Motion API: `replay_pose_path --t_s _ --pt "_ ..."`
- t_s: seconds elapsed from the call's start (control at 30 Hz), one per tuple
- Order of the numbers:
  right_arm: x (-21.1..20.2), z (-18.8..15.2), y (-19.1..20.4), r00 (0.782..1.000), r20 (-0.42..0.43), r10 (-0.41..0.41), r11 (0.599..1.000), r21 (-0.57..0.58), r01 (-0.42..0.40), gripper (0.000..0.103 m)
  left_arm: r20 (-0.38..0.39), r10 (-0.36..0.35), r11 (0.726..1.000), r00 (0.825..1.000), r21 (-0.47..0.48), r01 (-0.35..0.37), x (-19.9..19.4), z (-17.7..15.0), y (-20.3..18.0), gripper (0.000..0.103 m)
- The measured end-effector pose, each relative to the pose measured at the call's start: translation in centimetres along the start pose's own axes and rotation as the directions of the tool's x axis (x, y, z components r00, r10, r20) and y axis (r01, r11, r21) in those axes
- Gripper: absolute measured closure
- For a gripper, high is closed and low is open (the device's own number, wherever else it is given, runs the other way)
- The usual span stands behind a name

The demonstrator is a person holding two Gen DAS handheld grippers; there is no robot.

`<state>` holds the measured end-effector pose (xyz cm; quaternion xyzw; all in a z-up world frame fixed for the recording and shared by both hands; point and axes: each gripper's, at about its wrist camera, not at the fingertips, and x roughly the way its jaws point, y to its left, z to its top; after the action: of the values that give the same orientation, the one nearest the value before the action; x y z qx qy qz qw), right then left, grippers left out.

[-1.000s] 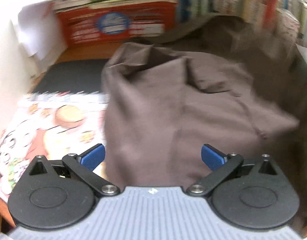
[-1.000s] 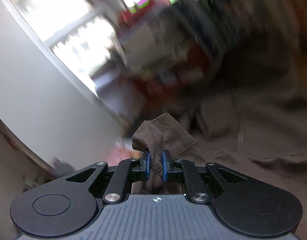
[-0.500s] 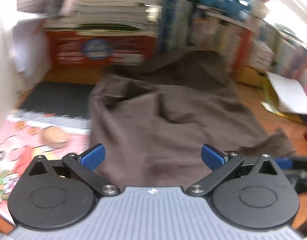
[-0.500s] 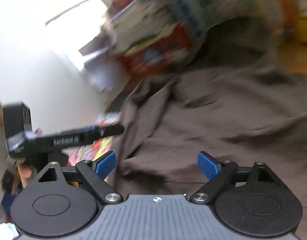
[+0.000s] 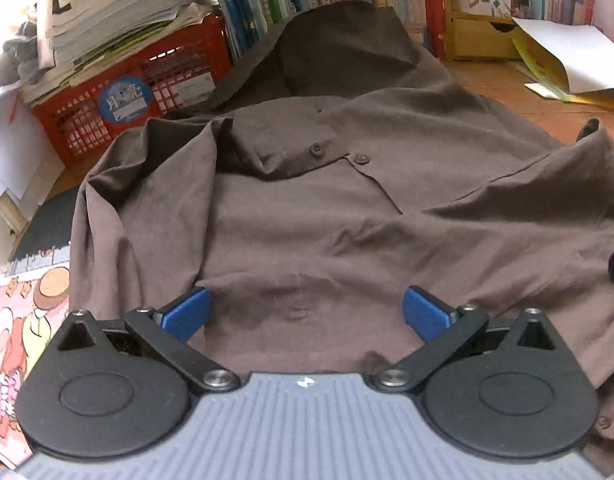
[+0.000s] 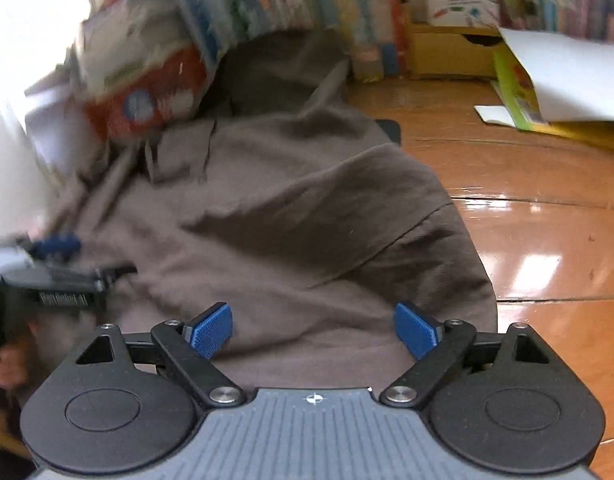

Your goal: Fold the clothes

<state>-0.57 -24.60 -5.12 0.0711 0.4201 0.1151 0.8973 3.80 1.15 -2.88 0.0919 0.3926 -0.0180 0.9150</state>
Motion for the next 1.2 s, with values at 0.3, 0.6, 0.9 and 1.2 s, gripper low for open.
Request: replay_pose_path --t_s 0.3,0.6,0.9,1.2 --pt "-2.4 7.8 3.4 0.972 0.149 0.180 0.984 -0.030 -0.178 0.003 -0.015 0.057 0.992 0.998 -0.113 -0.059 -0.6 0.0 4.4 0.000" --pt "6.4 17.0 11.8 0.972 0.201 0.119 0.933 -0.358 -0.040 0.000 0.015 0.016 0.990 1.000 -0.137 -0.014 -0.5 -1.2 5.5 0.000" --pt "19.0 21.3 15.4 1.000 0.011 0.020 0.909 -0.417 -0.014 0.000 0.091 0.056 0.969 0.994 -0.246 -0.032 -2.8 0.5 10.2 0.000" --pt "24.1 19.3 16.7 0.987 -0.133 0.087 0.872 -0.470 -0.140 0.009 -0.005 0.052 0.960 0.999 -0.276 -0.051 0.7 -0.4 11.7 0.000"
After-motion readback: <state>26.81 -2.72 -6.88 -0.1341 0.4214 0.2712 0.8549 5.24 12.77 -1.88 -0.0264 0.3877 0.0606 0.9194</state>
